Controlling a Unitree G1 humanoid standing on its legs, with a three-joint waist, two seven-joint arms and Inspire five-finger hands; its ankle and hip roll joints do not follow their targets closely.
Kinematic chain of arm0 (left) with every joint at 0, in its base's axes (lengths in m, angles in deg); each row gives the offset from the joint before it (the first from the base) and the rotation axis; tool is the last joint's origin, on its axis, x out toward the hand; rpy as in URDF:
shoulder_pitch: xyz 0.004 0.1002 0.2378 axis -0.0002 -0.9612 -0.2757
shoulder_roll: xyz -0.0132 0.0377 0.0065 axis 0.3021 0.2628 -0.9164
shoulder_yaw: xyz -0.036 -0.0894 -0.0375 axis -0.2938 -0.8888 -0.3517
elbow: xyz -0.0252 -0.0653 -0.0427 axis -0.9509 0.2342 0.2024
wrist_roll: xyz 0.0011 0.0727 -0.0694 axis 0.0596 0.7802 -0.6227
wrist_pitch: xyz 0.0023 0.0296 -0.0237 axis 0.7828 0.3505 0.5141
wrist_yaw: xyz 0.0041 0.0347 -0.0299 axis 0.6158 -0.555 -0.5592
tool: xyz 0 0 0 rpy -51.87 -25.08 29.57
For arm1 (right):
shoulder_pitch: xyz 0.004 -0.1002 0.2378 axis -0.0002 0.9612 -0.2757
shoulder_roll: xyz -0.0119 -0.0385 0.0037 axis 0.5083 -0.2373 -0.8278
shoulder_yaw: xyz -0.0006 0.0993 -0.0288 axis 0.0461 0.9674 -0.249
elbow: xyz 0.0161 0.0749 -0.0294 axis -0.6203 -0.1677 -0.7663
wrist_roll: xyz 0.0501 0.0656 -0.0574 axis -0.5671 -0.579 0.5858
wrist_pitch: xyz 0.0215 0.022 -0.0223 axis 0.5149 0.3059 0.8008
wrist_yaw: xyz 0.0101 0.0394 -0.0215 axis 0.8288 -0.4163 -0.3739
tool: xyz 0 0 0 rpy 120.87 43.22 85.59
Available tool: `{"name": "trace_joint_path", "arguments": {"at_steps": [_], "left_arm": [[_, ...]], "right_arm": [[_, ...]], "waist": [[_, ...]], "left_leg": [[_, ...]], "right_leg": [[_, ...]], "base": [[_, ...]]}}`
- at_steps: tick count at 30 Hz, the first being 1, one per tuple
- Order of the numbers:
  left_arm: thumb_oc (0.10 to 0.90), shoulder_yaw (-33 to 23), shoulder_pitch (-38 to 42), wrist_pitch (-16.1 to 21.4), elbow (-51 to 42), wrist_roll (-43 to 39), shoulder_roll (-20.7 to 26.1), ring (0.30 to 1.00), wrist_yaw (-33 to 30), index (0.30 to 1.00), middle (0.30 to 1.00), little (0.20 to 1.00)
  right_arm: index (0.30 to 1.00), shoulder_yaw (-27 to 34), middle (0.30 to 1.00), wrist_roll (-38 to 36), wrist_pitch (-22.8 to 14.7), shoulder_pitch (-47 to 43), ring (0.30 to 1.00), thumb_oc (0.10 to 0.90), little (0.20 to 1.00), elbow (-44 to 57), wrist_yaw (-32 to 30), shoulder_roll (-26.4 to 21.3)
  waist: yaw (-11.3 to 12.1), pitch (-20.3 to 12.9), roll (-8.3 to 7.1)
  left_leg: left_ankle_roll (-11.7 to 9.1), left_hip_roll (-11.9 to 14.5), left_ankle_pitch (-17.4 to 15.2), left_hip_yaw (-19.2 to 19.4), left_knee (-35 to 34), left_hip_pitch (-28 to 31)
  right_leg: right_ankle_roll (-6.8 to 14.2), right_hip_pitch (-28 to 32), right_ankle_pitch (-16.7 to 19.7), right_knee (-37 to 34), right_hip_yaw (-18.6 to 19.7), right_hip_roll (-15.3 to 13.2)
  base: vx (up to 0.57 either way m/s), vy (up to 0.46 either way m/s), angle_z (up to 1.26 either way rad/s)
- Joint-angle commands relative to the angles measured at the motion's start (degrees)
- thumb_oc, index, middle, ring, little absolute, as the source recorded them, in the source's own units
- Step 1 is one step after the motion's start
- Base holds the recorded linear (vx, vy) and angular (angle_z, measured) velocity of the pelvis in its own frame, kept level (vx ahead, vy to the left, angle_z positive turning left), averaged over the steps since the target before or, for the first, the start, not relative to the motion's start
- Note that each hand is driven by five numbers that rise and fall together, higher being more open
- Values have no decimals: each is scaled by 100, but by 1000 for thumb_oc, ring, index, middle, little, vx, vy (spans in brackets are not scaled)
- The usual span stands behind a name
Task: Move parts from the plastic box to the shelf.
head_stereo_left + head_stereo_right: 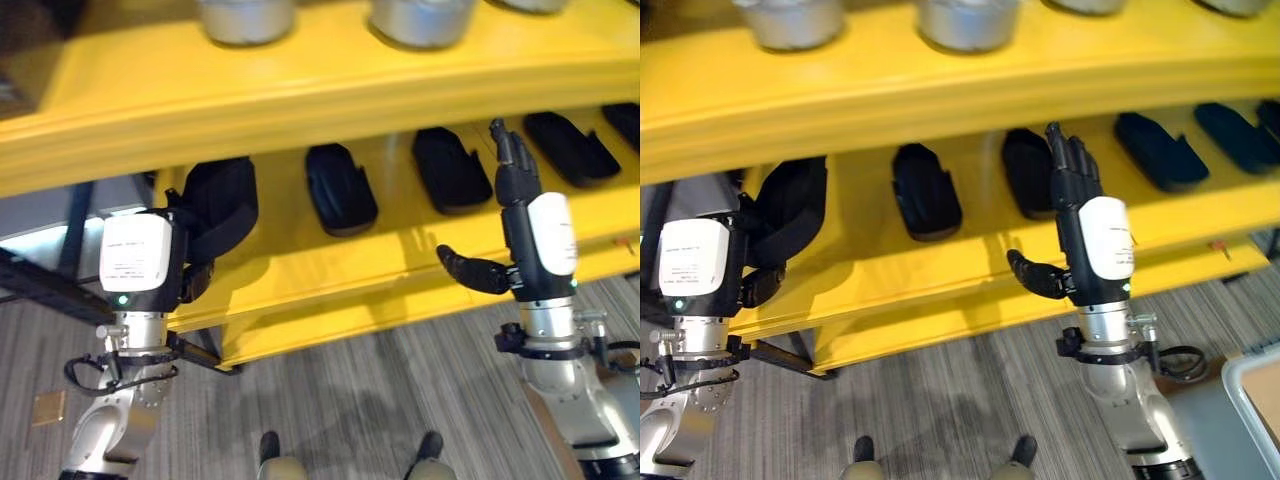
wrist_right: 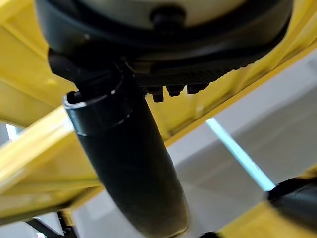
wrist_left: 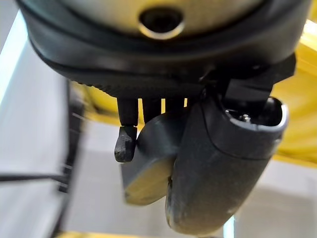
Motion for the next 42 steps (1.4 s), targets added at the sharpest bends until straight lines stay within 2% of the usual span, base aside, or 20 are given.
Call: {"name": "trace_joint_path", "arguments": {"at_steps": [1,8,10,11,14,16,23,27,30,34,42], "left_arm": [[400,-603,316,292,-718,-44,313,300,-726,300,300,300],[400,-790,228,196,-777,-27,378,300,-810,300,300,300],[400,-828,163,174,-801,18,362,300,-776,300,300,300],[400,-822,144,175,-810,31,372,300,-758,300,300,300],[400,-766,113,172,-784,120,472,300,-660,300,300,300],[400,-663,128,178,-730,250,599,300,-552,300,300,300],[400,-279,219,247,-485,603,1117,300,-144,300,300,300],[400,1,224,252,-29,795,1391,300,53,300,300,300],[400,392,347,313,644,989,1608,300,187,300,300,300],[400,850,603,431,997,1204,1909,300,300,300,300,300],[400,1213,705,380,1612,1396,1982,300,349,300,300,300]], "right_arm": [[1000,197,1000,19,-359,-532,1000,900,1000,478,-293,-299],[1000,95,1000,87,-270,-572,1000,900,1000,426,-220,-102],[1000,75,1000,120,-234,-561,1000,900,1000,414,-149,-49],[1000,83,1000,125,-228,-553,1000,900,1000,410,-143,-37],[1000,65,1000,141,-228,-559,1000,900,1000,440,-110,-31],[1000,48,1000,129,-245,-554,1000,900,1000,451,-86,-45],[1000,27,1000,101,-291,-495,1000,900,1000,470,47,-106],[1000,-8,1000,79,-313,-493,1000,900,1000,411,76,-142],[1000,-69,1000,30,-407,-520,1000,900,1000,395,131,-155],[1000,-184,1000,-18,-534,-550,1000,900,1000,386,149,-199],[1000,-221,1000,-37,-629,-519,1000,900,1000,394,122,-230]], "waist": [[-256,-713,-89],[-170,-810,-293],[-141,-848,-368],[-122,-836,-392],[-130,-869,-456],[-134,-852,-449],[-261,-751,-374],[-321,-642,-328],[-368,-507,-297],[-429,-401,-290],[-468,-225,-315]], "left_leg": [[367,-29,33,84,-261,60],[578,-397,-127,121,-427,194],[609,-452,-167,145,-442,218],[642,-487,-99,196,-445,186],[623,-470,-166,160,-445,236],[624,-451,-88,242,-445,215],[580,-347,-46,318,-444,299],[561,-299,-7,384,-437,340],[513,-255,50,433,-442,329],[467,-215,103,494,-445,280],[429,-192,140,591,-445,231]], "right_leg": [[130,127,-1146,438,-189,311],[360,119,-1050,552,-153,1],[410,123,-1030,575,-151,-56],[354,91,-952,588,-264,-95],[430,146,-1014,573,-159,-59],[360,119,-953,566,-263,-54],[337,97,-988,635,-192,30],[323,75,-996,639,-130,79],[314,72,-970,556,-121,153],[315,46,-912,452,-121,205],[326,10,-800,285,-93,243]], "base": [[36,233,4],[33,123,-3],[-5,72,-5],[-23,55,-3],[71,-23,2],[-36,-19,0],[-3,-8,-1],[3,-26,-12],[-10,-42,-11],[-1,-18,-6],[-9,-8,-4]]}}
